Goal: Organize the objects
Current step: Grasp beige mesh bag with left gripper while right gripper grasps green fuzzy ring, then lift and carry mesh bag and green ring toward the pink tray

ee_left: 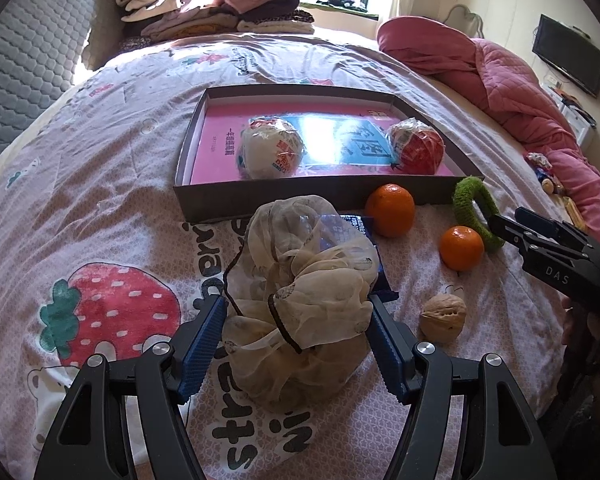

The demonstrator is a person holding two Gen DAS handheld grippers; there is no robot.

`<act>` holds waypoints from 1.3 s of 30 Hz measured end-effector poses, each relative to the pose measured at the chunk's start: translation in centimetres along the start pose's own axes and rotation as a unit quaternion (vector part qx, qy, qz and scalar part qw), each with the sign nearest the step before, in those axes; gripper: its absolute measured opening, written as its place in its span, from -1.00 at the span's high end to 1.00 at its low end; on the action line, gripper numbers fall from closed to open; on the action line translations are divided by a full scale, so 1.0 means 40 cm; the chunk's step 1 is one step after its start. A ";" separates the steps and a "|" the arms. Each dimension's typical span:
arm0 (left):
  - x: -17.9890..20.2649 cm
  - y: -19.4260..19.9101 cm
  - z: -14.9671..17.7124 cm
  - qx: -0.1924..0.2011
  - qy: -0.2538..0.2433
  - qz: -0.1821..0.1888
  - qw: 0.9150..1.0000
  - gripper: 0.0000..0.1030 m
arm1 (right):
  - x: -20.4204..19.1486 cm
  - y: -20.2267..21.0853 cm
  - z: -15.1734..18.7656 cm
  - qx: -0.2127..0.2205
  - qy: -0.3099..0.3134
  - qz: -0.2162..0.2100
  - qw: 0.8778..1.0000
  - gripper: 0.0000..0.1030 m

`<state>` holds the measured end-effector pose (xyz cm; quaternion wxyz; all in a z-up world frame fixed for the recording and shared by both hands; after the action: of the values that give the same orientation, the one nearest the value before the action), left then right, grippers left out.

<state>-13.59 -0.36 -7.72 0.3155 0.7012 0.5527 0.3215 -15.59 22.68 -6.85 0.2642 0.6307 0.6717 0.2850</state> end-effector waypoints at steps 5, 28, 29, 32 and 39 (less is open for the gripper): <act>0.003 -0.015 0.006 -0.005 0.000 0.002 1.000 -0.38 | 0.007 -0.019 -0.001 -0.006 -0.006 -0.003 1.000 -0.18; 0.007 -0.008 0.005 0.021 -0.002 0.009 1.000 0.38 | -0.019 -0.041 -0.005 -0.010 -0.008 -0.047 0.999 0.72; 0.007 -0.007 0.004 0.023 0.000 0.013 1.000 0.46 | -0.019 -0.038 -0.007 -0.007 -0.006 -0.045 0.999 0.72; 0.005 -0.004 0.003 0.025 0.003 0.016 1.000 0.50 | -0.025 -0.026 -0.013 0.004 0.002 -0.040 0.999 0.72; 0.008 0.001 0.001 0.030 0.000 0.011 0.999 0.51 | -0.028 -0.007 -0.025 0.022 0.014 -0.026 0.999 0.73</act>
<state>-13.48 -0.08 -7.66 0.2906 0.7165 0.5545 0.3078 -16.41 21.51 -6.37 0.2482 0.6142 0.6977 0.2726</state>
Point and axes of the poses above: each gripper's, at about its wrist camera, not at the fingertips, and y roughly against the way its jaws point, x to its right, z to its underside, the point moved 6 cm from there along -y, roughly the way its jaws point, and after that the axes turned 1 degree about -z, right-handed, at the moved point
